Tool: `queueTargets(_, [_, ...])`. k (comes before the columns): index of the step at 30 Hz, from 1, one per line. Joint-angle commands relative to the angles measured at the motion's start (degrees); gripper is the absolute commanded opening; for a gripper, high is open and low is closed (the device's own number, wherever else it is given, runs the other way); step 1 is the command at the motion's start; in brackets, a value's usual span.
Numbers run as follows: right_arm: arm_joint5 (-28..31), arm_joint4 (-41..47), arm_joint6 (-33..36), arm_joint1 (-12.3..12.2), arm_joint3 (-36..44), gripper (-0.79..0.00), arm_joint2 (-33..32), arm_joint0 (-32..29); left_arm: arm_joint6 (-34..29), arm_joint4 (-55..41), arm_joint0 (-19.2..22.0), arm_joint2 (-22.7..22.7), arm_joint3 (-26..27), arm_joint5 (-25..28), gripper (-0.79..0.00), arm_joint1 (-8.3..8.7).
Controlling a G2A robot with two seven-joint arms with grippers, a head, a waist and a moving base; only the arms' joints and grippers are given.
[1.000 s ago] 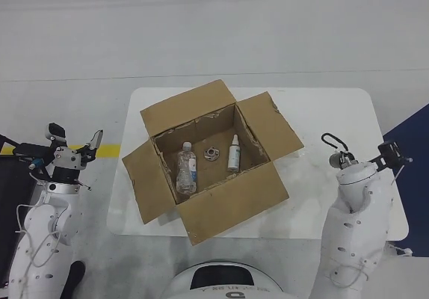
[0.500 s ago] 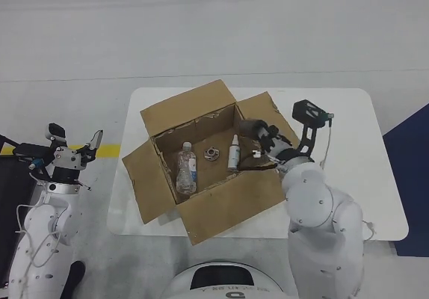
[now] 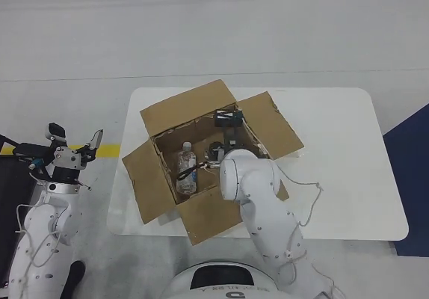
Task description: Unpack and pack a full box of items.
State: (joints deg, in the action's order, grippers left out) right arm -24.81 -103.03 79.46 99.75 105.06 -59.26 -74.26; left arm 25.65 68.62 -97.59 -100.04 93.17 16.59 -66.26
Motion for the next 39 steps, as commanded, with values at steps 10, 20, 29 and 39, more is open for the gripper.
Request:
queueTargets(10, [2.52, -5.88, 2.53, 2.67, -14.29, -0.785, 2.36, 4.55, 0.0, 0.0, 0.0, 0.0, 0.0, 0.0, 0.0, 0.0])
queueTargets(20, [1.18, -5.44, 1.19, 4.14, -19.93, -0.751, 1.97, 5.86, 0.0, 0.0, 0.0, 0.0, 0.0, 0.0, 0.0, 0.0])
queueTargets(29, [0.43, -5.25, 0.44, 4.09, -18.47, -0.52, 1.73, 5.62, 0.0, 0.0, 0.0, 0.0, 0.0, 0.0, 0.0, 0.0])
queueTargets(39, [-1.27, 1.13, -1.77, 0.13, 11.17, -0.471, -0.72, -2.69, 0.0, 0.0, 0.0, 0.0, 0.0, 0.0, 0.0, 0.0])
